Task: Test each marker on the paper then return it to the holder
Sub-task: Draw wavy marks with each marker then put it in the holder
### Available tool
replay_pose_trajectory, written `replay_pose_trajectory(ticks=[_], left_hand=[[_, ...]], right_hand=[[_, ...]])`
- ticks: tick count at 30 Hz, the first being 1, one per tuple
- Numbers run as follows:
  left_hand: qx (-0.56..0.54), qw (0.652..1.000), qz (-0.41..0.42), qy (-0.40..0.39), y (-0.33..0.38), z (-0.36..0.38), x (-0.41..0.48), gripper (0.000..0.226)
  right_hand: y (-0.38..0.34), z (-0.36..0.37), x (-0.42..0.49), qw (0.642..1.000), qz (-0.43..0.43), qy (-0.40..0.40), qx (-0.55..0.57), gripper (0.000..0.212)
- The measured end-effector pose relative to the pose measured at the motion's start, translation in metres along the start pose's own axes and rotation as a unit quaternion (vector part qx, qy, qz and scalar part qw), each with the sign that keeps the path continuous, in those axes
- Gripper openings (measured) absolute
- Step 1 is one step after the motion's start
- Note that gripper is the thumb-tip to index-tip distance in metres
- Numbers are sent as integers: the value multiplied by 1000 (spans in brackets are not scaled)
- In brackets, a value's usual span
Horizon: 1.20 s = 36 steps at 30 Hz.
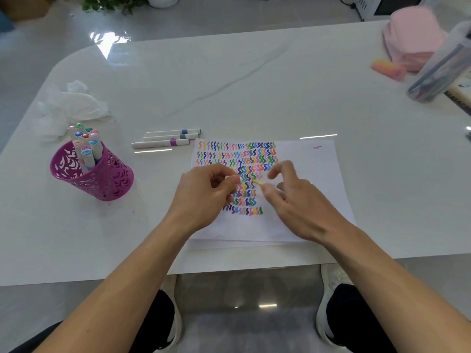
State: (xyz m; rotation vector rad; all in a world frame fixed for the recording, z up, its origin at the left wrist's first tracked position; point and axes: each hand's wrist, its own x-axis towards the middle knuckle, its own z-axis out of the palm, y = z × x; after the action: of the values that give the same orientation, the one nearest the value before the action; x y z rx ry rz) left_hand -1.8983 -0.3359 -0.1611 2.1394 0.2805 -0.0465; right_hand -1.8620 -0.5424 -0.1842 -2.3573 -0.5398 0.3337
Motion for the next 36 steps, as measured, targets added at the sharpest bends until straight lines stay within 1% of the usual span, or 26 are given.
replay_pose_trajectory(ticks=[1,2,5,6,8,10,12,13,15,17,19,20,22,23,26,36], left_hand=[[59,998,25,18,-2,1,0,9],[106,992,54,28,-3,2,-1,7],[182,973,138,14,-8,5,-3,6],[207,965,158,3,-9,6,-3,8],[238,955,178,-15,-12,7,-3,11],[241,953,182,-26,-13,7,-4,11],[241,953,178,-31,-14,7,-5,11],[242,954,176,-33,-15,7,-5,11],[243,954,170,-37,-15,7,-6,11],[237,956,168,-43,-16,7,-6,10],[234,957,164,-50,-16,6,-7,10],[234,957,162,-52,-16,6,-7,10],[234,957,160,-53,-17,6,-7,11],[234,957,160,-54,-18,6,-7,11],[234,958,159,-56,-19,6,-7,12],[230,959,152,-59,-21,6,-7,13]], right_hand=[[2,-2,0,999,11,7,36,13],[3,-5,1,997,21,20,72,11],[0,-13,6,979,44,61,190,18],[0,-14,8,967,48,69,241,22],[-1,-18,10,930,63,72,354,33],[-1,-20,11,901,71,66,422,35],[1,-18,12,901,50,62,426,21],[2,-16,12,904,44,63,420,20],[2,-12,12,912,42,71,401,28],[1,-10,12,918,43,80,386,26],[3,-9,13,921,46,89,377,30],[4,-7,14,923,42,94,370,27],[5,-5,15,927,37,99,361,10],[7,-3,14,928,37,101,356,6],[11,2,13,931,47,122,342,15],[13,10,14,931,69,148,326,22]])
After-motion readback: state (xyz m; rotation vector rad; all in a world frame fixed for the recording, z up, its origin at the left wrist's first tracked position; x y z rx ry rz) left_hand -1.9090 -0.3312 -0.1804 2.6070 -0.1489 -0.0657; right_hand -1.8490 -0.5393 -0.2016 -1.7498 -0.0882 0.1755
